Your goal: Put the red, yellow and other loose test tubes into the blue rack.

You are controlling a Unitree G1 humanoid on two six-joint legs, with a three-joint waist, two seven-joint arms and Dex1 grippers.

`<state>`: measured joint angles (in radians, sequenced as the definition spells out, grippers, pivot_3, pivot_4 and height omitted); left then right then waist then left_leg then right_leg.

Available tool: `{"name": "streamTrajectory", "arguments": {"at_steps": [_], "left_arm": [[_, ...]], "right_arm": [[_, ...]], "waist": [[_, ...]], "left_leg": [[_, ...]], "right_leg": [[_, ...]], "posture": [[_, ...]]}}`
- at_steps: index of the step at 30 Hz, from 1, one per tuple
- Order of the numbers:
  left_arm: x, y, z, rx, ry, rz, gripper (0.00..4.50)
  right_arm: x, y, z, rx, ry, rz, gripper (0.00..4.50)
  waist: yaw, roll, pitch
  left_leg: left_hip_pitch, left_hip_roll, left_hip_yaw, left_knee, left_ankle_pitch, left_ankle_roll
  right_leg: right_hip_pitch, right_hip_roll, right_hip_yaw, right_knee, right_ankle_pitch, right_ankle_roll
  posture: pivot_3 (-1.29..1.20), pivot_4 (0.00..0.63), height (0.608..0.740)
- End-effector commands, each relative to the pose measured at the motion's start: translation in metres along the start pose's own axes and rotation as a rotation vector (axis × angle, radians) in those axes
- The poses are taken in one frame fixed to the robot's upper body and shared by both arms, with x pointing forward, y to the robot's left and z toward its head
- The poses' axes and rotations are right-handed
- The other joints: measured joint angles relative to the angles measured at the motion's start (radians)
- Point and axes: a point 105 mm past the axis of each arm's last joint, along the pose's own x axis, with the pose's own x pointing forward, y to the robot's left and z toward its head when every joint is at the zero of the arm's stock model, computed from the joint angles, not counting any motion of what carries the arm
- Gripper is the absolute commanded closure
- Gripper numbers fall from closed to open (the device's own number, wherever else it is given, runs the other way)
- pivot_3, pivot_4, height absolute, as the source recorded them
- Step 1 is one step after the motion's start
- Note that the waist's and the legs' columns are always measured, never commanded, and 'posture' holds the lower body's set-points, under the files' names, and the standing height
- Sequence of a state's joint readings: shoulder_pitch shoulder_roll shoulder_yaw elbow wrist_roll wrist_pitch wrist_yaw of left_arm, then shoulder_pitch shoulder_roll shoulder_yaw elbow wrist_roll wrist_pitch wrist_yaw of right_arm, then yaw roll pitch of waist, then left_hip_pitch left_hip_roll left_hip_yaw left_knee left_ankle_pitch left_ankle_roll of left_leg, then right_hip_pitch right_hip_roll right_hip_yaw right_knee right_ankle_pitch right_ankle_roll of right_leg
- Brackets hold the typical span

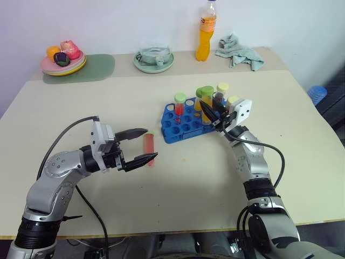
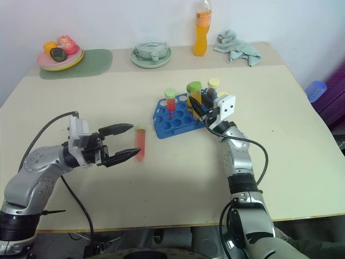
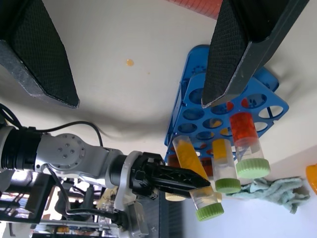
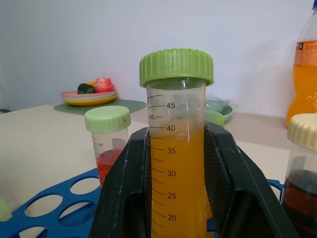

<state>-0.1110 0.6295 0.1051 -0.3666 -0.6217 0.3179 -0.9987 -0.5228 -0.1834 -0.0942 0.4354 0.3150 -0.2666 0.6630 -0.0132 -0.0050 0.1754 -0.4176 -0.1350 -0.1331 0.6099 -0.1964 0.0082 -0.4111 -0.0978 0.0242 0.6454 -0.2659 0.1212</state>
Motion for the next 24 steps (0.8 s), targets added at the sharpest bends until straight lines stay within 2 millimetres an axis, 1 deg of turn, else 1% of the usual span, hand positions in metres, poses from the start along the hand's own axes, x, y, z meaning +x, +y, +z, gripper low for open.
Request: {"name": "streamTrajectory", "arguments": {"at_steps": [1, 9, 13, 19, 22, 24], "left_arm": [[0.0, 0.0, 0.01, 0.049, -0.025, 0.001, 0.43], [-0.001, -0.002, 0.011, 0.048, -0.022, 0.005, 0.43], [-0.003, -0.001, 0.011, 0.048, -0.019, 0.009, 0.43], [-0.002, -0.001, 0.011, 0.052, -0.02, 0.01, 0.43], [-0.002, -0.001, 0.012, 0.053, -0.02, 0.01, 0.43], [-0.002, 0.0, 0.011, 0.053, -0.02, 0.01, 0.43]], "right_arm": [[0.0, 0.0, -0.007, 0.011, 0.004, -0.029, 3.68], [-0.004, -0.001, -0.023, 0.034, 0.001, -0.102, 3.68], [-0.005, -0.003, -0.023, 0.051, -0.043, -0.14, 3.68], [-0.01, 0.0, -0.027, 0.065, -0.079, -0.156, 3.68], [-0.012, 0.006, -0.028, 0.125, -0.093, -0.115, 3.68], [-0.013, 0.009, -0.027, 0.116, -0.099, -0.091, 2.64]], "waist": [[0.0, 0.0, 0.0], [-0.001, 0.0, 0.0], [-0.002, 0.0, 0.0], [-0.002, 0.0, 0.0], [-0.002, 0.0, 0.0], [-0.002, 0.0, 0.0]], "left_leg": [[0.0, 0.0, 0.0, 0.0, 0.0, 0.0], [0.006, 0.0, 0.0, -0.001, 0.0, 0.0], [0.008, 0.001, 0.0, -0.002, -0.001, -0.002], [0.008, 0.001, 0.0, -0.002, -0.001, -0.003], [0.008, 0.001, 0.0, -0.002, -0.001, -0.003], [0.008, 0.001, 0.0, -0.002, -0.001, -0.003]], "right_leg": [[0.0, 0.0, 0.0, 0.0, 0.0, 0.0], [0.002, 0.0, 0.0, 0.0, 0.0, -0.001], [0.004, 0.001, 0.0, 0.0, -0.001, -0.001], [0.004, 0.001, 0.0, 0.0, -0.001, -0.001], [0.004, 0.001, 0.0, 0.0, -0.001, -0.001], [0.004, 0.001, 0.0, 0.0, -0.001, -0.001]], "posture": [[0.0, 0.15, 0.739], [0.0, 0.15, 0.739], [0.0, 0.15, 0.739], [0.0, 0.15, 0.739], [0.0, 0.15, 0.739], [0.0, 0.15, 0.739]]}}
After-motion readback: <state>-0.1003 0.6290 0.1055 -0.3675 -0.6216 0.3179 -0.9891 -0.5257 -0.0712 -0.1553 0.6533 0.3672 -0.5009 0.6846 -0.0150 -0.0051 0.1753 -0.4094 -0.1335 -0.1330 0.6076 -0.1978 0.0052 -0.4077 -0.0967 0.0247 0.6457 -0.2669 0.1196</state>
